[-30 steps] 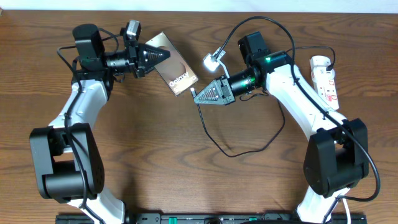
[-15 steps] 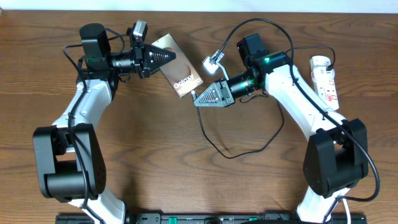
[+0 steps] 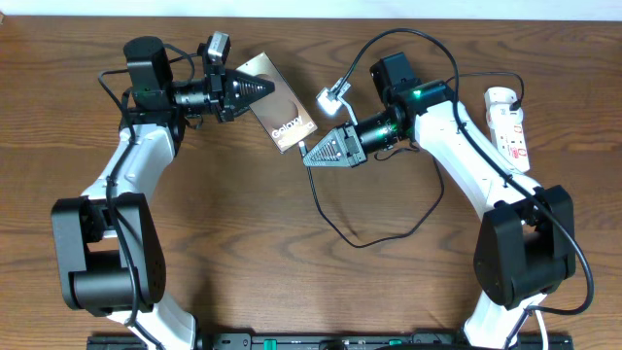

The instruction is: Plug charger to phone and switch on socket

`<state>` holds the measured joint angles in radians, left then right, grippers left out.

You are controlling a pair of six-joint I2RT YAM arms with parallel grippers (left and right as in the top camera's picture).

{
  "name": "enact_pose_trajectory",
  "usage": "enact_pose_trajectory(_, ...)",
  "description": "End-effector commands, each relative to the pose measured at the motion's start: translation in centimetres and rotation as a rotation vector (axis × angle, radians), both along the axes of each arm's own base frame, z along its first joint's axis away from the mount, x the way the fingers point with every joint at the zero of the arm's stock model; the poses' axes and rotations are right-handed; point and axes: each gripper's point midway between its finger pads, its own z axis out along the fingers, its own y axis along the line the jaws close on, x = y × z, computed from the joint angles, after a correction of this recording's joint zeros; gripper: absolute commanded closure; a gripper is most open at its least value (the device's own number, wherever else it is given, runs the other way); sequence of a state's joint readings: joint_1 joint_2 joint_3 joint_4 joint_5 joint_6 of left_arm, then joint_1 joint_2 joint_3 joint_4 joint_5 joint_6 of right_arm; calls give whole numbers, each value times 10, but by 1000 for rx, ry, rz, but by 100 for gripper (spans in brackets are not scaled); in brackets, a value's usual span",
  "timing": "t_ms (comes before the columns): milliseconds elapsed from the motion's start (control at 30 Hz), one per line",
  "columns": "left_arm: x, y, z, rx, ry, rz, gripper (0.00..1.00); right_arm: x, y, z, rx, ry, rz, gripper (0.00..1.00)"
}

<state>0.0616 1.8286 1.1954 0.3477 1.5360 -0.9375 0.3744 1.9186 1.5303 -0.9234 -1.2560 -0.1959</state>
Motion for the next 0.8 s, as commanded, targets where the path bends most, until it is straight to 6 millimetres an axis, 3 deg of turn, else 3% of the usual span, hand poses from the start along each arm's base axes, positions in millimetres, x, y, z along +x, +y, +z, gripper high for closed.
enact_pose_trajectory(0, -9, -2, 15, -8, -52, -36, 93, 6, -5, 1, 5, -18, -12, 99)
enact_pose_trajectory(300, -9, -2, 15, -8, -52, -36, 93, 17, -18, 2, 10, -7, -55, 99)
enact_pose_trajectory(767, -9, -2, 15, -8, -52, -36, 93, -9, 10, 1, 2, -9, 33, 99)
